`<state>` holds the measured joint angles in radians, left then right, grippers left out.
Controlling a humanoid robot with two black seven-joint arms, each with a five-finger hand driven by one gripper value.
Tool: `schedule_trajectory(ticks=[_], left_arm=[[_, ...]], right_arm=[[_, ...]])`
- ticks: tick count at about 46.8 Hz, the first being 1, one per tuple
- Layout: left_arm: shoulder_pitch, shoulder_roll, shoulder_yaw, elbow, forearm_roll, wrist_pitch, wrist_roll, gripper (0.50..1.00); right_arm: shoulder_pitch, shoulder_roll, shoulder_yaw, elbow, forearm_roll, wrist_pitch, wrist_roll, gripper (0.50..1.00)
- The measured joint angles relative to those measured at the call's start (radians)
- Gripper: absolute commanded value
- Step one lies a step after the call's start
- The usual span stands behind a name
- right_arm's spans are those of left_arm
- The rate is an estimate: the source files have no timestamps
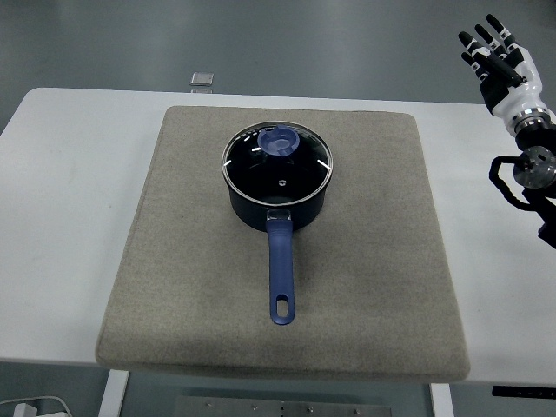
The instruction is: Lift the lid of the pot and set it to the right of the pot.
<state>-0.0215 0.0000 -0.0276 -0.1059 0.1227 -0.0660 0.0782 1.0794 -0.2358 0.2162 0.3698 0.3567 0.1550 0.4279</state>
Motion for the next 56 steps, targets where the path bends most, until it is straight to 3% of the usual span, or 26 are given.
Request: schedule_trajectory(ticks=[56], left_arm=[[0.003,0.000,0.001,0.014,0.000,0.008,0.000,1.000]], right_arm=[[-0.002,0.001,0.003,0.000,0.007,0.006,0.000,0.911]])
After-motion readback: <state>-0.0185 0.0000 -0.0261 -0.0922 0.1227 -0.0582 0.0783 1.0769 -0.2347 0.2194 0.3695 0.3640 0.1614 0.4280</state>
